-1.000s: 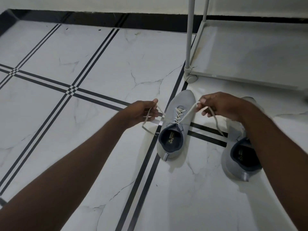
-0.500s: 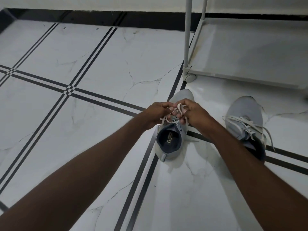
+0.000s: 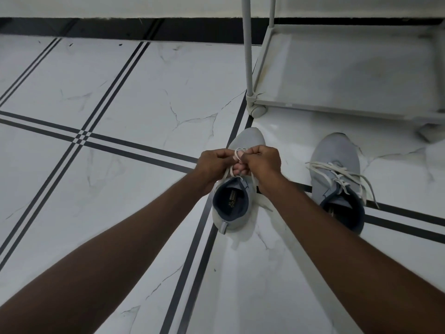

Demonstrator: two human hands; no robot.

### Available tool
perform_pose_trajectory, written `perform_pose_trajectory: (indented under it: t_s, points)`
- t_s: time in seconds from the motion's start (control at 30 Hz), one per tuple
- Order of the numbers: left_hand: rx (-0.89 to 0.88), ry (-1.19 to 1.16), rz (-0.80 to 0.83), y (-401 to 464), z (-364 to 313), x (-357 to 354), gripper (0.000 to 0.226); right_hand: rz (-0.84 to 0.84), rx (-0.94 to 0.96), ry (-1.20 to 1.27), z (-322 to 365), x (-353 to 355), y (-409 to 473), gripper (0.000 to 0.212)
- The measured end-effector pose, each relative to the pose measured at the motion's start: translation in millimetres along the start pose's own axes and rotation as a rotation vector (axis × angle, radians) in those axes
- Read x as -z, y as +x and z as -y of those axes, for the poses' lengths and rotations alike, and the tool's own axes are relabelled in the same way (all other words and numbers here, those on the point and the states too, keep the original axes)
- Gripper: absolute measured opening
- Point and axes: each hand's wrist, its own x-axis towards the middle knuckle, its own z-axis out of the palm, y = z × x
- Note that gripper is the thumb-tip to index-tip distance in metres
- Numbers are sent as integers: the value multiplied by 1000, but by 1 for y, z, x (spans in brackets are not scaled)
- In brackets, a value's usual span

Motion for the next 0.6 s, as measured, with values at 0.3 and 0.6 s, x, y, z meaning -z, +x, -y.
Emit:
perform_pose_trajectory:
  t_s: [0.3, 0.6]
  points:
    - [-24, -22, -36, -9, -1, -3, 17, 149, -61, 20, 6, 2, -2, 16]
    - [19, -13, -137, -2, 2, 2, 19, 363, 67, -161, -7, 21, -2, 5]
